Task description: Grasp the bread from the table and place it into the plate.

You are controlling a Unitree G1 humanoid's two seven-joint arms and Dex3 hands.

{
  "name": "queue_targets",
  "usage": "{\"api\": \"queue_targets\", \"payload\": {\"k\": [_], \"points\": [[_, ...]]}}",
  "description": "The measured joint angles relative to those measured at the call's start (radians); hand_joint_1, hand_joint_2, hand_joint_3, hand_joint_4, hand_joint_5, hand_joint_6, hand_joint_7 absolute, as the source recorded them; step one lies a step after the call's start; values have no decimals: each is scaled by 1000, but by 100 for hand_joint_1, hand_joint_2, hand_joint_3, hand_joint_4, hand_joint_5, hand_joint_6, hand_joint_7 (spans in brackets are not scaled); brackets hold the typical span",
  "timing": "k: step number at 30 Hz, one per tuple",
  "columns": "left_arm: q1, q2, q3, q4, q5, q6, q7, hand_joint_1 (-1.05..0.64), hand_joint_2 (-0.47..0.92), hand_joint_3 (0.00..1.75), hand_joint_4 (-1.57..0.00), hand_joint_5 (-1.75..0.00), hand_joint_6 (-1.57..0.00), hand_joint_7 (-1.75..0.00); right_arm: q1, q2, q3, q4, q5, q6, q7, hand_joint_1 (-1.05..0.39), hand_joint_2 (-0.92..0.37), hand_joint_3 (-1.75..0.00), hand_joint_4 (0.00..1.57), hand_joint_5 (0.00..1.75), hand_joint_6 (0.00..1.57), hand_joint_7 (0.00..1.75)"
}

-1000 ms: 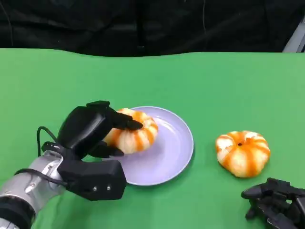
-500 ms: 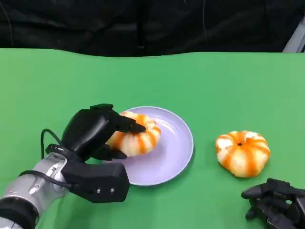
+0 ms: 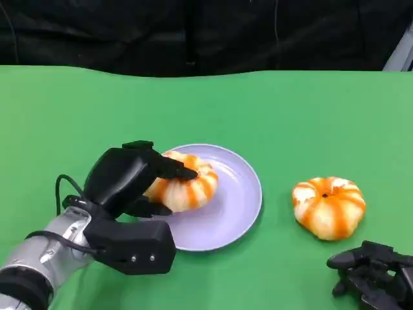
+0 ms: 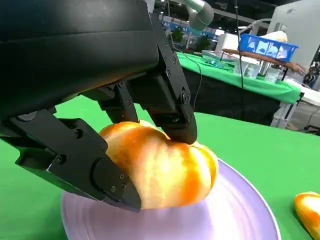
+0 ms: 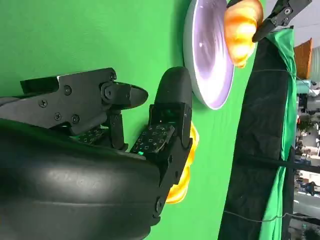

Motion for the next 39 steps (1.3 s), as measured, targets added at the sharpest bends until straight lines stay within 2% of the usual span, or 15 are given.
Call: {"api": "queue_targets", "payload": {"k": [5, 6, 7, 8, 11, 15, 20, 22, 24, 32, 34, 39], "points": [[-2, -3, 0, 1, 0, 0, 0, -6, 92, 4, -73, -94, -114, -2, 0, 0, 3, 0, -1, 0, -5, 3, -92, -34, 78, 130, 98, 66], [-2, -3, 0, 1, 0, 0, 0, -14, 92, 4, -82, -56, -108, -2, 0, 0, 4, 0, -1, 0, -5, 3, -92, -34, 79, 130, 98, 66], [-4, -3, -1, 2, 1, 0, 0, -17, 92, 4, -89, -34, -106, -1, 0, 0, 5, 0, -1, 0, -5, 3, -92, -34, 79, 130, 98, 66], [-6, -2, -6, 2, 5, 0, 0, -19, 92, 4, -93, -22, -104, -1, 0, 0, 6, 0, -1, 0, -5, 3, -92, -34, 79, 130, 98, 66], [-18, -2, -23, 2, 19, 1, 0, -26, 92, 7, -93, -8, -96, 0, -1, 0, 8, 0, -1, 0, -6, 2, -92, -34, 79, 130, 98, 66], [-20, -2, -28, 6, 20, -1, 0, -43, 92, 13, -84, -1, -78, 0, -2, 0, 8, 1, -1, 0, -5, 2, -92, -33, 79, 130, 98, 66], [-20, -1, -31, 6, 20, -2, 0, -51, 92, 17, -81, 0, -73, 0, -2, 0, 8, 1, -1, 0, -6, 2, -92, -33, 79, 130, 98, 65], [-20, -1, -31, 6, 19, -2, 0, -64, 92, 27, -75, 0, -65, 0, -2, 0, 8, 1, -1, 0, -6, 1, -92, -33, 79, 130, 98, 65], [-20, -1, -31, 6, 16, -3, -4, -69, 92, 31, -72, 0, -61, 0, -2, 0, 9, 1, -1, -1, -8, 2, -92, -33, 79, 130, 99, 66], [-20, 1, -30, 2, -3, -20, -30, -75, 92, 37, -68, 0, -56, 0, -2, 0, 11, 1, -8, -1, -13, 2, -92, -34, 79, 130, 99, 66], [-20, 1, -29, 0, -4, -20, -35, -84, 92, 47, -65, 0, -52, 0, -2, 0, 12, 1, -15, -1, -13, 2, -92, -34, 79, 130, 99, 65], [-20, 3, -19, -4, -35, -27, -63, -93, 92, 57, -60, 0, -45, 0, -8, 0, 12, 9, -19, -3, -13, 2, -92, -33, 80, 130, 99, 66]]}}
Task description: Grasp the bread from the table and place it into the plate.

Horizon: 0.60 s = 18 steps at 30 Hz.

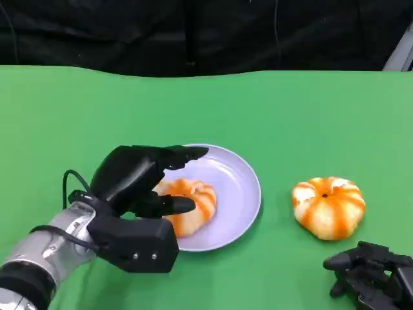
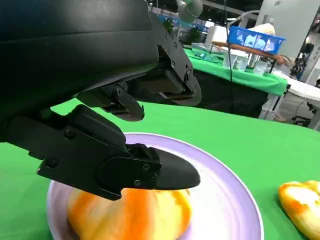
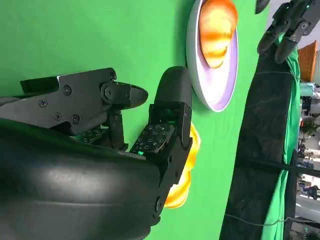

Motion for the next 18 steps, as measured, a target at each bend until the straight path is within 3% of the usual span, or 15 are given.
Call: {"api": "queue_targets", "payload": {"k": [14, 18], "points": [[9, 1, 48, -20, -77, -46, -70, -95, 92, 64, -55, 0, -38, 0, -3, 0, 0, 1, -4, -8, -1, 2, -92, -33, 80, 129, 99, 65], [79, -3, 123, -72, -215, -85, -139, -91, 92, 65, -56, -1, -38, 0, -2, 0, -1, 1, -2, -8, 1, 3, -92, -35, 80, 129, 98, 65]]}}
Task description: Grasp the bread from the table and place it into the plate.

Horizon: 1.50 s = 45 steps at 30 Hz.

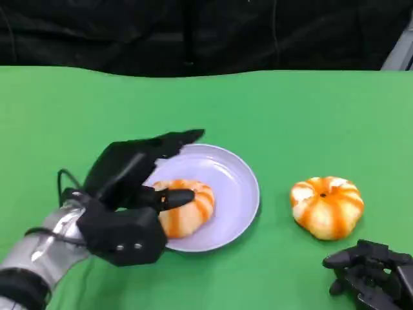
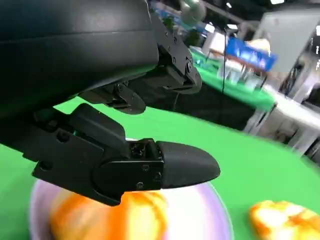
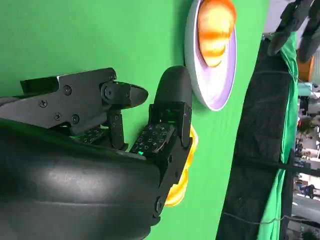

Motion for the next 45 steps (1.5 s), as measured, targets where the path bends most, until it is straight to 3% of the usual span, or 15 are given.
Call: {"api": "queue_targets", "payload": {"k": [25, 45], "points": [[89, -29, 113, -85, -116, -10, -123, -84, 92, 58, -60, -1, -43, -1, -1, 0, -5, 0, 5, 1, 22, 3, -92, -36, 78, 131, 98, 66], [148, -71, 205, -80, -288, -111, -222, -77, 92, 60, -64, -2, -49, -2, 0, 0, -14, 5, 9, 1, 37, 4, -92, -38, 77, 134, 97, 67]]}}
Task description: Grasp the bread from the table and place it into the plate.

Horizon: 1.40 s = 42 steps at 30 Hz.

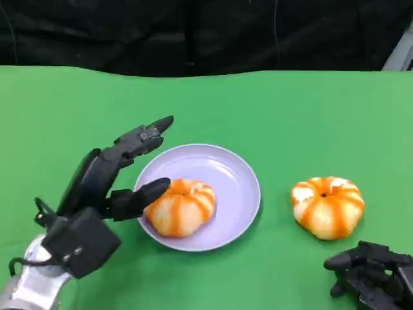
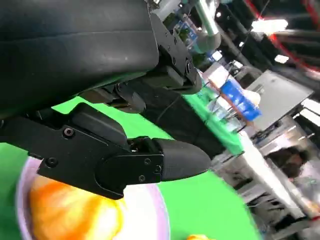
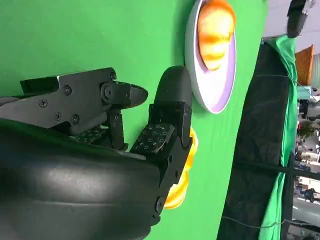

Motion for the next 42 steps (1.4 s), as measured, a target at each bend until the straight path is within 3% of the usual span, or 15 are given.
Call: {"api": "queue_targets", "payload": {"k": [12, 30, 37, 42], "points": [[77, -58, 65, -5, -198, -27, -186, -74, 92, 59, -65, -2, -48, -1, 10, -3, -6, -4, 27, 4, 23, 5, -92, -40, 76, 136, 96, 69], [77, -81, 103, -6, -209, -27, -235, -71, 92, 59, -65, -1, -48, 0, 10, -3, -6, -5, 27, 8, 26, 3, -92, -40, 74, 136, 93, 71], [282, -112, 142, -89, -420, 34, -412, -69, 92, 54, -71, -3, -52, -2, 82, -12, -11, -91, 63, 18, 54, 1, -92, -43, 70, 137, 89, 72], [315, -115, 178, -133, -461, 65, -447, -59, 92, 54, -73, -3, -54, -2, 92, -13, -10, -128, 78, 34, 71, -5, -92, -41, 70, 138, 89, 73]]}}
